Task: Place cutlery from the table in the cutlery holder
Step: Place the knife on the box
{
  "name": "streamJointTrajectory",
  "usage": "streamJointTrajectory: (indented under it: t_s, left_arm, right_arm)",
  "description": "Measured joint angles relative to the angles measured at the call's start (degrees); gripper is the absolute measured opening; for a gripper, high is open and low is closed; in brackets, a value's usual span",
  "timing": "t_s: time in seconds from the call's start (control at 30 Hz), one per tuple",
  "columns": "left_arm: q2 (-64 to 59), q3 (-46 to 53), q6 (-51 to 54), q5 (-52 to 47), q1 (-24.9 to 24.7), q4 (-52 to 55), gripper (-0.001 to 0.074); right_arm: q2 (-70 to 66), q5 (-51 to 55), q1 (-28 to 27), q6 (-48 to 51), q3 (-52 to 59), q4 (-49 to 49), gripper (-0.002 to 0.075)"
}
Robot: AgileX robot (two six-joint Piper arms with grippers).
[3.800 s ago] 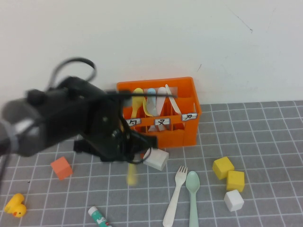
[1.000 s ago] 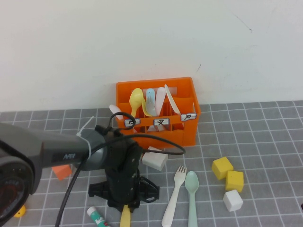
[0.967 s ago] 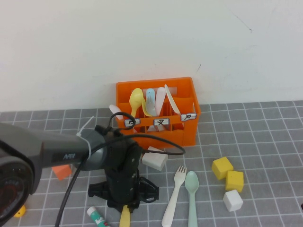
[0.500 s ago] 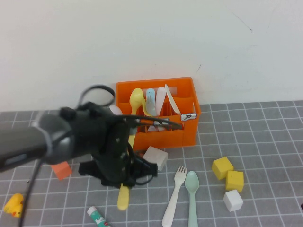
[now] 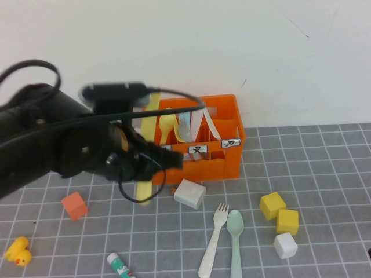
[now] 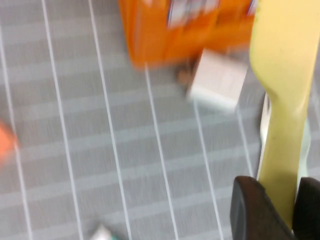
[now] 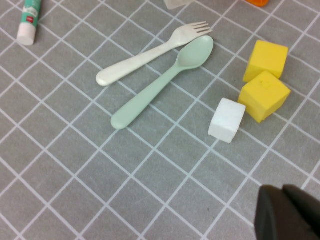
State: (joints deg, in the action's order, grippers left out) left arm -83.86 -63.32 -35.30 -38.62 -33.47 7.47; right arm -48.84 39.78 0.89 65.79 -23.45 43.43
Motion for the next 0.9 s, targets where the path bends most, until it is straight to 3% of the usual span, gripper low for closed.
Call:
streamJointTrajectory:
  t_s: [0.23, 0.4, 0.73, 0.9]
  left_arm:
    - [1.41, 0.34, -1.36, 10.58, 0.00, 7.82, 0.0144]
    - [0.18, 0.45, -2.20, 24.75, 0.00, 9.18, 0.0144]
    - [-9.80, 0.45, -2.33, 52.85, 0.00, 9.90, 0.0143]
    - [-14.88, 0.45, -2.33, 61.52, 0.00, 10.10, 0.0143]
  right_arm:
    - [0.00, 0.00, 0.00, 0.00, 0.00, 0.00, -0.0003]
    - [0.00, 0.00, 0.00, 0.00, 0.00, 0.00, -0.0003]
    - [0.00, 0.00, 0.00, 0.00, 0.00, 0.00, -0.0003]
    - [0.00, 0.00, 0.00, 0.00, 0.00, 0.00, -0.0003]
